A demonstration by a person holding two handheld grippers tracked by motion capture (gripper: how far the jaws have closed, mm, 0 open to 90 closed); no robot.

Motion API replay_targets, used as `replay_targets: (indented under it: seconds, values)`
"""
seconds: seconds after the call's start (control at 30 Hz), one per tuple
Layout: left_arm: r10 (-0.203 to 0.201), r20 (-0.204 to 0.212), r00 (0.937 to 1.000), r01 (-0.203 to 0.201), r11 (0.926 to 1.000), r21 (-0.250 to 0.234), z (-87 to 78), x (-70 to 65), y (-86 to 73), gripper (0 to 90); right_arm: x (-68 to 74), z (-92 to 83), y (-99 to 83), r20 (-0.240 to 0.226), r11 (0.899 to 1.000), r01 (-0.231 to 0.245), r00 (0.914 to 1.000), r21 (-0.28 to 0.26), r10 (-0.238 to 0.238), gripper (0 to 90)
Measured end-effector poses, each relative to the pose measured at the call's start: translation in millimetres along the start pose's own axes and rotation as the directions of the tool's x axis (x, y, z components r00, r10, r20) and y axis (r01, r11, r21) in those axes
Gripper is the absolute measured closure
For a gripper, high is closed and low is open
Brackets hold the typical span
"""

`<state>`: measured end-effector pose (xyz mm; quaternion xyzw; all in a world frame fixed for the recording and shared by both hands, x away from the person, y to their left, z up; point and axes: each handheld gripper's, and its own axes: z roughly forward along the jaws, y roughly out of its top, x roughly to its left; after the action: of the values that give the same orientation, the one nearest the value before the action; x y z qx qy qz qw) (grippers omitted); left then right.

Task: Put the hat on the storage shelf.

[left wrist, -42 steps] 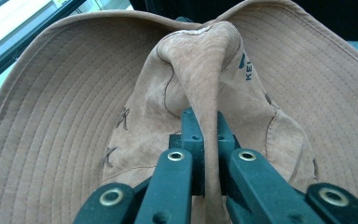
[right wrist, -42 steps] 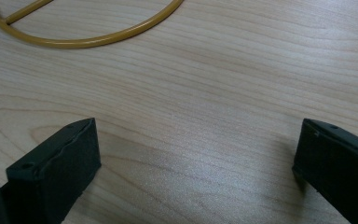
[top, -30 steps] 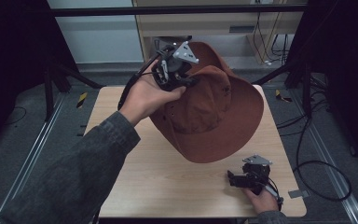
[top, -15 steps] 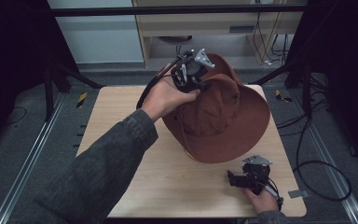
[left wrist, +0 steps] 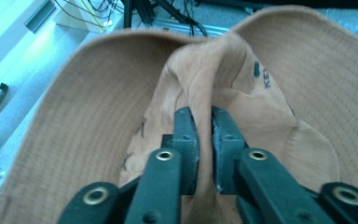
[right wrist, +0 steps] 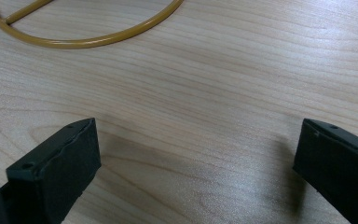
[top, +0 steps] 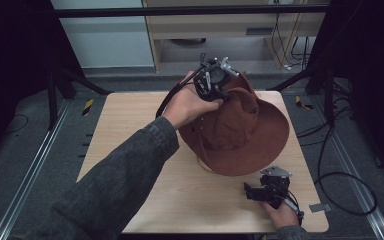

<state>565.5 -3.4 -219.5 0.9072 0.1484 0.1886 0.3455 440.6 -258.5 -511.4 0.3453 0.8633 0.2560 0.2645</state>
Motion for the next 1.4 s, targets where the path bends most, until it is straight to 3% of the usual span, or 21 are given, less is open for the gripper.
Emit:
replay_targets:
  seconds: [0.37, 0.87, 1.1, 1.4]
  values:
    - [0.029, -0.031, 0.9991, -0.029, 0.9993, -0.023, -10.0, -12.0, -3.4, 58.5, 0.0, 0.0, 0.0, 0.0, 1.0, 0.0, 1.0, 0.0, 0.0, 0.4]
    - [0.011, -0.046, 0.9989, -0.015, 0.9973, -0.071, -27.6, -11.4, -21.3, 23.3, 0.0, 0.0, 0.0, 0.0, 1.0, 0.0, 1.0, 0.001, 0.0, 0.4]
    - [-0.04, -0.04, 0.9984, 0.036, 0.9958, -0.084, -39.4, -8.3, -34.5, 13.9, 0.0, 0.0, 0.0, 0.0, 1.0, 0.0, 1.0, 0.0, 0.0, 0.4]
    - [-0.052, -0.049, 0.9975, 0.047, 0.9941, -0.098, -56.1, -4.9, -51.3, 10.4, 0.0, 0.0, 0.0, 0.0, 1.0, 0.0, 1.0, 0.0, 0.0, 0.4]
